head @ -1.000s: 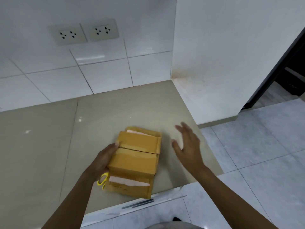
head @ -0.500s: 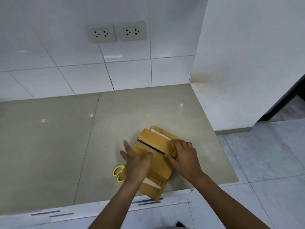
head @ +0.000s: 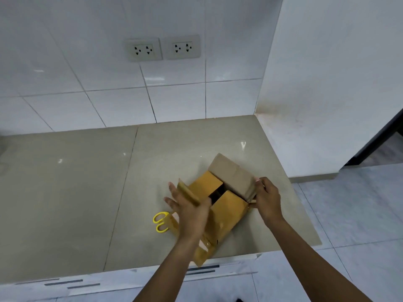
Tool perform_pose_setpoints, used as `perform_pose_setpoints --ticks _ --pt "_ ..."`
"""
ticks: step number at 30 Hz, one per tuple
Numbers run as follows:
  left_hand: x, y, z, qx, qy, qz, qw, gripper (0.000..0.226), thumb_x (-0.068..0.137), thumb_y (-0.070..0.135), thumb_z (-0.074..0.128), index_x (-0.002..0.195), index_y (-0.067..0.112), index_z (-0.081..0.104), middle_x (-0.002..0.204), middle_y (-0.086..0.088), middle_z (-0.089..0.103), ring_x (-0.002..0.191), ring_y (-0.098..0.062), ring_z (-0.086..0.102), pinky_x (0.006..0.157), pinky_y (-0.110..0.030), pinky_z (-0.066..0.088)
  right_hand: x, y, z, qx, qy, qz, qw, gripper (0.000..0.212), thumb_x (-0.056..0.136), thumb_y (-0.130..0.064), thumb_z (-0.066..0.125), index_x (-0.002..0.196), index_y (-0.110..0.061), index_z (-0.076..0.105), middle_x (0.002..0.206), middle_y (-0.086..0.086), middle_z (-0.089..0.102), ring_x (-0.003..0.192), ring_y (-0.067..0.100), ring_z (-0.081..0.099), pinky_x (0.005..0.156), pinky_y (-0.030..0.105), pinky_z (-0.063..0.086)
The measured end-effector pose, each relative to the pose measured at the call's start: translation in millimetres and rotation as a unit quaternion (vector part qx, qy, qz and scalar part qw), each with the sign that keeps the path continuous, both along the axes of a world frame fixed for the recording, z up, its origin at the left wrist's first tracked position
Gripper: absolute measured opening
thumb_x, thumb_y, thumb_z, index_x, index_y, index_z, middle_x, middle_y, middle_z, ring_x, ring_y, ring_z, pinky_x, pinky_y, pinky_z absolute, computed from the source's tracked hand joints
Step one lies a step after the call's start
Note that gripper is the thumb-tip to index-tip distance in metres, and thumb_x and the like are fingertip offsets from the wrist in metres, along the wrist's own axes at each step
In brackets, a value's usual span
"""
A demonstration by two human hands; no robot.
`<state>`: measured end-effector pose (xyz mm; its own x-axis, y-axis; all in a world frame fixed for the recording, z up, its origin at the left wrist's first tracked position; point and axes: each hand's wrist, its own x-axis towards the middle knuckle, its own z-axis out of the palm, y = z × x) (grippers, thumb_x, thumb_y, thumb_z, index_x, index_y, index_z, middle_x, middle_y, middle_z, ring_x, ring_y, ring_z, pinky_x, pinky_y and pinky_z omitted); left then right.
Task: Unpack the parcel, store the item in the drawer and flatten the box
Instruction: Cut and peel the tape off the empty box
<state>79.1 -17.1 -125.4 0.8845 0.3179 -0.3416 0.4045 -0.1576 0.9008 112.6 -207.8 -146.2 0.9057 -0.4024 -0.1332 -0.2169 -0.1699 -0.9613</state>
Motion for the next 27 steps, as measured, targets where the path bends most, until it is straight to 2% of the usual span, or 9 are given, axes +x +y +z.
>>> perform_pose_setpoints --ticks 3,6,8,11,13,15,17,21,27 --pt "-9 38 -3 -0.172 -0.019 0.014 0.985 0.079 0.085 -0.001 0.051 0.146 0.041 0.021 0.130 0.000 0.055 0.110 -0.025 0.058 0.077 -0.042 0.058 6 -4 5 0.063 0.007 -0.025 0.998 0.027 0.101 -0.029 0.041 0.081 -0.016 0.055 0.085 0.010 0.057 0.082 0.029 0.061 0.055 0.041 0.059" --pt "-19 63 -5 -0.197 0.031 0.016 0.980 0.077 0.087 -0.008 0.047 0.144 0.038 0.028 0.118 -0.006 0.061 0.104 -0.028 0.062 0.070 -0.045 0.060 6 -3 4 0.062 0.042 -0.034 0.997 0.011 0.098 -0.022 0.048 0.101 -0.012 0.054 0.099 0.013 0.058 0.091 0.033 0.062 0.063 0.045 0.059" --pt "-25 69 -11 -0.173 0.067 0.015 0.983 0.086 0.087 -0.006 0.051 0.150 0.038 0.014 0.123 -0.009 0.059 0.106 -0.030 0.061 0.078 -0.050 0.058 2 3 3 -0.094 0.050 -0.008 0.994 0.025 0.093 -0.011 0.056 0.117 -0.011 0.050 0.114 0.017 0.057 0.095 0.033 0.060 0.074 0.045 0.056" --pt "-27 70 -13 0.067 0.071 -0.071 0.993 0.108 0.080 0.007 0.067 0.150 0.037 -0.009 0.155 -0.013 0.024 0.131 -0.035 0.041 0.093 -0.045 0.047 -6 19 3 -0.452 -0.062 0.073 0.887 0.048 0.078 0.001 0.065 0.123 -0.009 0.055 0.139 0.021 0.045 0.119 0.038 0.051 0.093 0.054 0.047" --pt "-22 73 -11 0.335 0.018 -0.169 0.927 0.115 0.075 0.023 0.071 0.148 0.039 -0.017 0.162 -0.006 -0.009 0.146 -0.033 0.009 0.108 -0.058 0.027 -11 36 9 -0.576 -0.124 0.162 0.791 0.043 0.073 -0.009 0.069 0.115 -0.018 0.061 0.143 0.014 0.047 0.132 0.036 0.044 0.103 0.064 0.034" --pt "-7 71 1 0.469 -0.058 -0.257 0.843 0.099 0.078 0.032 0.062 0.151 0.036 -0.006 0.163 -0.004 0.004 0.149 -0.025 0.000 0.112 -0.063 0.008 -17 56 14 -0.621 -0.133 0.225 0.739 0.025 0.084 -0.030 0.059 0.109 -0.026 0.064 0.149 0.007 0.043 0.140 0.032 0.034 0.108 0.069 0.019" --pt "18 67 15 0.488 -0.058 -0.304 0.816 0.076 0.086 0.035 0.050 0.152 0.027 0.013 0.143 -0.009 0.049 0.138 -0.026 0.034 0.111 -0.055 0.018 -21 72 12 -0.638 -0.118 0.252 0.718 0.034 0.094 -0.045 0.040 0.105 -0.027 0.066 0.152 0.004 0.038 0.144 0.032 0.026 0.109 0.069 0.011" --pt "76 51 38 0.570 -0.007 -0.341 0.747 0.046 0.091 0.048 0.039 0.124 0.017 0.049 0.107 -0.008 0.068 0.098 -0.030 0.062 0.086 -0.041 0.031 -28 84 13 -0.644 -0.097 0.251 0.716 0.044 0.095 -0.053 0.036 0.087 -0.027 0.070 0.149 0.003 0.044 0.145 0.031 0.021 0.108 0.070 0.009" --pt "99 27 25 0.599 0.075 -0.408 0.685 0.077 0.067 0.079 0.058 0.109 0.015 0.057 0.102 0.000 0.064 0.094 -0.023 0.062 0.067 -0.031 0.044 -36 61 29 -0.571 -0.130 0.182 0.790 0.026 0.091 -0.042 0.043 0.074 -0.028 0.058 0.139 -0.003 0.055 0.147 0.024 0.020 0.110 0.071 0.004"
